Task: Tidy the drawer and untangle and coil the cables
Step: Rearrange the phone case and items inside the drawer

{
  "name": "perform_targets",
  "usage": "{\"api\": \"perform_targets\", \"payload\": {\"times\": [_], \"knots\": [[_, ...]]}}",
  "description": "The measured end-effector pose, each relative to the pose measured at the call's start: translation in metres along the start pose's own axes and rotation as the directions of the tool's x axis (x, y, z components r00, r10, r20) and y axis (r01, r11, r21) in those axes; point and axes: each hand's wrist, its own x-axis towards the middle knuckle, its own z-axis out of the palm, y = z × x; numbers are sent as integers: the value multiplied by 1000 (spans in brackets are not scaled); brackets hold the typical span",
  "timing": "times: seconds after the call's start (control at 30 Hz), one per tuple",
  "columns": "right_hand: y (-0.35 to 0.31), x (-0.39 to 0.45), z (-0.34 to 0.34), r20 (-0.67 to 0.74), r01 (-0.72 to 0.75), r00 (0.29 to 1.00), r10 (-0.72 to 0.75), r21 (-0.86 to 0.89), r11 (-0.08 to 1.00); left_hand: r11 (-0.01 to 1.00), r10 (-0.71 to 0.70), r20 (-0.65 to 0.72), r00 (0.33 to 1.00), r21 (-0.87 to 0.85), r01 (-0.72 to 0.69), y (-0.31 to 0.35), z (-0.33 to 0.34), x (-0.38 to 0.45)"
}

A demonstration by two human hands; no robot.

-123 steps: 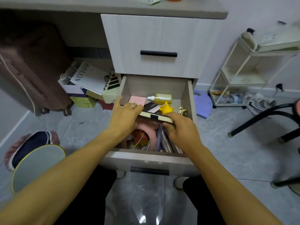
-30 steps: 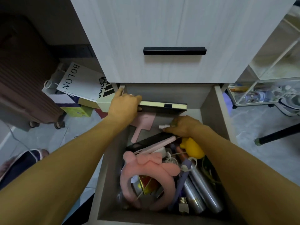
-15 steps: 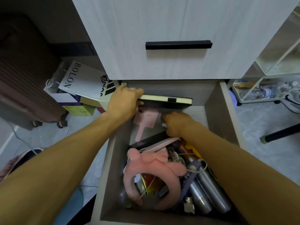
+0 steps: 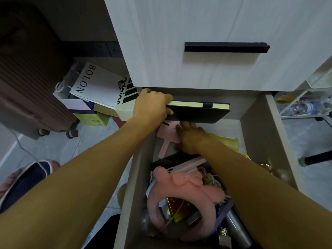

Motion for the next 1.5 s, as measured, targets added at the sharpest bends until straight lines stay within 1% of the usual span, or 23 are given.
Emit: {"api": "perform_targets", "payload": {"times": [0.07, 0.13, 0.23, 0.33, 0.37, 0.4, 0.5, 0.53, 0.57, 0.63, 0.73, 0.83, 0.93, 1.0, 1.17, 1.33, 1.4, 1.5], "knots": [[1, -9, -4, 52, 19, 998, -17, -41, 999, 1000, -10, 16, 1000, -16, 11, 0, -2, -2], [0, -19, -3, 90, 22, 996, -18, -39, 999, 1000, -21, 42, 999, -22, 21, 2, -3, -6], [-5, -36, -2, 108, 47, 994, -36, -106, 993, 998, -47, 63, 997, -28, 48, 6, -7, -13], [-14, -54, -4, 135, 37, 991, -8, -214, 976, 996, -71, 60, 996, -47, 74, 9, -9, -19], [-16, -57, -4, 125, 29, 992, -1, -219, 975, 996, -73, 65, 995, -46, 76, 9, -10, -20], [-17, -59, -4, 87, 20, 996, -3, -190, 982, 996, -74, 76, 994, -38, 77, 10, -11, -20], [-12, -53, -8, -139, 18, 990, -20, -15, 1000, 997, -72, 101, 992, 1, 73, 10, -12, -16], [-11, -48, -10, -176, 17, 984, -11, 35, 999, 997, -72, 95, 993, 8, 72, 10, -12, -15], [-11, -43, -11, -172, -1, 985, 15, 80, 997, 997, -71, 86, 994, 15, 70, 10, -12, -14], [-14, -30, -11, -94, -80, 991, 94, 137, 987, 997, -74, 81, 994, 24, 72, 8, -9, -13], [-25, -16, -10, -15, -175, 984, 178, 117, 978, 997, -72, 70, 995, 20, 71, 7, -7, -12], [-36, -11, -10, 10, -238, 971, 239, 109, 965, 997, -75, 68, 995, 37, 73, 7, -7, -12], [-45, -7, -6, -7, -303, 952, 306, 110, 947, 996, -84, 61, 995, 28, 83, 8, -7, -13], [-48, -5, -5, -9, -315, 948, 319, 125, 941, 996, -86, 66, 994, 22, 84, 9, -8, -14], [-37, -12, -6, 76, -316, 947, 311, 77, 945, 997, -79, 94, 992, 18, 78, 10, -10, -16], [-22, -22, -6, 117, -339, 937, 328, 94, 936, 997, -74, 107, 991, 0, 74, 9, -11, -17], [-21, -26, -6, 71, -314, 949, 306, 148, 938, 997, -76, 107, 991, 5, 76, 10, -11, -17], [-25, -30, -3, -38, -260, 961, 272, 201, 945, 997, -81, 106, 991, 16, 80, 12, -13, -18]]}}
